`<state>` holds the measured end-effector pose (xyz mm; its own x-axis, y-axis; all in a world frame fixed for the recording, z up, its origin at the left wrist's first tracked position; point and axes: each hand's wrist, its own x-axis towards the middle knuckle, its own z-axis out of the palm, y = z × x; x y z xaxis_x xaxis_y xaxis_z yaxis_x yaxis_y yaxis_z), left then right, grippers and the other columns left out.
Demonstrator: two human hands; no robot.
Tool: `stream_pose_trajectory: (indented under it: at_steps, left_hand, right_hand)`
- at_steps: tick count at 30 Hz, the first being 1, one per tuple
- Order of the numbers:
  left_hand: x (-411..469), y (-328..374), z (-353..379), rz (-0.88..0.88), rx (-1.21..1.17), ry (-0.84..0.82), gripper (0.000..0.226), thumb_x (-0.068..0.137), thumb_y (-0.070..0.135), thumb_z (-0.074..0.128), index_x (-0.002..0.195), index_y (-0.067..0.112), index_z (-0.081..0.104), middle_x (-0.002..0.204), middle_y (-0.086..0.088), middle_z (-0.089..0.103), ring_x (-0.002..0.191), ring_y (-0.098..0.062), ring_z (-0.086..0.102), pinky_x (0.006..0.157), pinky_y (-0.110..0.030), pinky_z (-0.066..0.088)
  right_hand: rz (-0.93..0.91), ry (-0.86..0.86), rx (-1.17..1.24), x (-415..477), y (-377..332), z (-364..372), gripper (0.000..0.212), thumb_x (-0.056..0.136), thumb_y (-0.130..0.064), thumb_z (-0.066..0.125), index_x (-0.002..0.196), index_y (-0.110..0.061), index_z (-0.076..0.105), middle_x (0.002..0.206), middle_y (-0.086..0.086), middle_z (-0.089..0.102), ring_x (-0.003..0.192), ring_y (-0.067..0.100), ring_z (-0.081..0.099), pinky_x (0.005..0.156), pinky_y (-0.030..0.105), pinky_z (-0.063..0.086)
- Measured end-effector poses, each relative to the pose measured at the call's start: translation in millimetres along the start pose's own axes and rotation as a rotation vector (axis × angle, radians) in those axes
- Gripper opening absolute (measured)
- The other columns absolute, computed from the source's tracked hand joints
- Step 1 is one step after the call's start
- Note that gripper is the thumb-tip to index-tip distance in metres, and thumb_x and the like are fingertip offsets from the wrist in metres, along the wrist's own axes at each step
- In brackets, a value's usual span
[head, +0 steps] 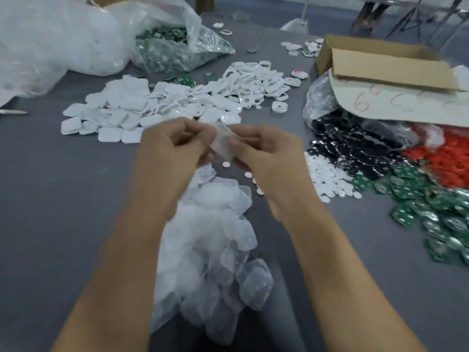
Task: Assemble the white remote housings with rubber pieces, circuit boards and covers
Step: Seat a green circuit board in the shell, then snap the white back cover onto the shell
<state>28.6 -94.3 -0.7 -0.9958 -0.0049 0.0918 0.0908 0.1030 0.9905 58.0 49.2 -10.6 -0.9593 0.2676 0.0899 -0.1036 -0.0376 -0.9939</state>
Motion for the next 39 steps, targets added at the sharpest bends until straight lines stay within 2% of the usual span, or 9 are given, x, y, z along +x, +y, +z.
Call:
stream_pose_trajectory:
  at_steps: [6,10,14,22,26,29,32,35,39]
  left_hand:
    - [-144,8,39,-0.339,-0.511,-0.411,0.032,0.059,0.029,0.086,0.089,0.021,0.083,0.097,-0.006,0.077,0.086,-0.018,0.07,0.087,-0.025,0.052]
    - [-204,-1,60,-0.354,-0.549,-0.452,0.048,0.046,0.018,0.097,0.092,0.024,0.084,0.095,-0.003,0.08,0.091,-0.007,0.075,0.076,-0.012,0.054]
    - [-235,-8,70,-0.312,-0.56,-0.453,0.046,0.052,0.017,0.095,0.096,0.022,0.082,0.096,-0.003,0.079,0.093,-0.009,0.074,0.076,-0.016,0.055]
    - [-255,-14,69,-0.303,-0.542,-0.67,0.053,0.067,0.01,0.087,0.116,0.025,0.074,0.122,-0.005,0.073,0.115,-0.017,0.069,0.088,-0.022,0.055]
    - [-264,-20,73,-0.322,-0.509,-0.679,0.044,0.076,0.001,0.079,0.116,0.02,0.074,0.119,-0.013,0.074,0.113,-0.024,0.07,0.089,-0.026,0.055]
    - [-270,-24,78,-0.327,-0.474,-0.623,0.036,0.079,0.003,0.075,0.113,0.015,0.075,0.113,-0.016,0.075,0.11,-0.027,0.071,0.089,-0.025,0.055]
    - [-272,-27,78,-0.297,-0.407,-0.588,0.026,0.085,0.004,0.076,0.11,0.011,0.076,0.108,-0.013,0.077,0.103,-0.02,0.073,0.084,-0.02,0.055]
    - [-273,-29,77,-0.251,-0.282,-0.618,0.026,0.089,0.0,0.068,0.11,0.013,0.076,0.103,-0.006,0.079,0.097,-0.012,0.073,0.08,-0.021,0.057]
    - [-274,-28,83,-0.183,-0.162,-0.751,0.033,0.094,-0.002,0.066,0.114,0.023,0.077,0.102,0.003,0.078,0.096,-0.006,0.071,0.08,-0.021,0.056]
  right_hand:
    - [0.032,0.166,0.021,-142,-6,-95,0.03,0.084,0.002,0.074,0.096,-0.024,0.082,0.084,0.03,0.069,0.081,0.018,0.068,0.078,0.03,0.06]
    - [-0.005,0.255,-0.088,-211,-12,-126,0.02,0.081,-0.015,0.073,0.099,-0.022,0.081,0.089,0.012,0.078,0.082,0.023,0.067,0.074,0.033,0.054]
    - [0.027,0.125,0.057,-248,-18,-142,0.044,0.077,-0.007,0.071,0.122,-0.007,0.068,0.109,0.008,0.076,0.105,0.02,0.072,0.085,0.02,0.055]
    - [0.074,0.012,0.131,-271,-11,-169,0.069,0.068,0.01,0.08,0.132,-0.011,0.063,0.121,0.018,0.066,0.106,0.035,0.069,0.09,0.033,0.057]
    - [-0.082,0.037,-0.245,-274,-9,-173,0.061,0.07,0.002,0.085,0.127,-0.016,0.068,0.111,0.004,0.069,0.097,0.025,0.073,0.087,0.033,0.059]
    - [-0.283,0.142,-0.682,-280,-5,-170,0.055,0.072,-0.01,0.086,0.123,-0.021,0.07,0.093,-0.013,0.068,0.082,0.006,0.07,0.078,0.016,0.056]
    - [-0.314,0.269,-0.781,-289,0,-171,0.03,0.08,-0.019,0.084,0.108,-0.023,0.077,0.086,-0.013,0.07,0.077,0.003,0.068,0.075,0.01,0.049]
    - [-0.169,0.306,-0.631,-300,-1,-172,0.013,0.084,-0.026,0.08,0.095,-0.032,0.081,0.084,-0.012,0.075,0.075,0.003,0.07,0.073,0.011,0.05]
    - [0.135,0.244,-0.128,-304,-6,-178,0.028,0.07,-0.017,0.077,0.097,-0.027,0.079,0.074,0.011,0.074,0.06,0.016,0.069,0.063,0.019,0.054]
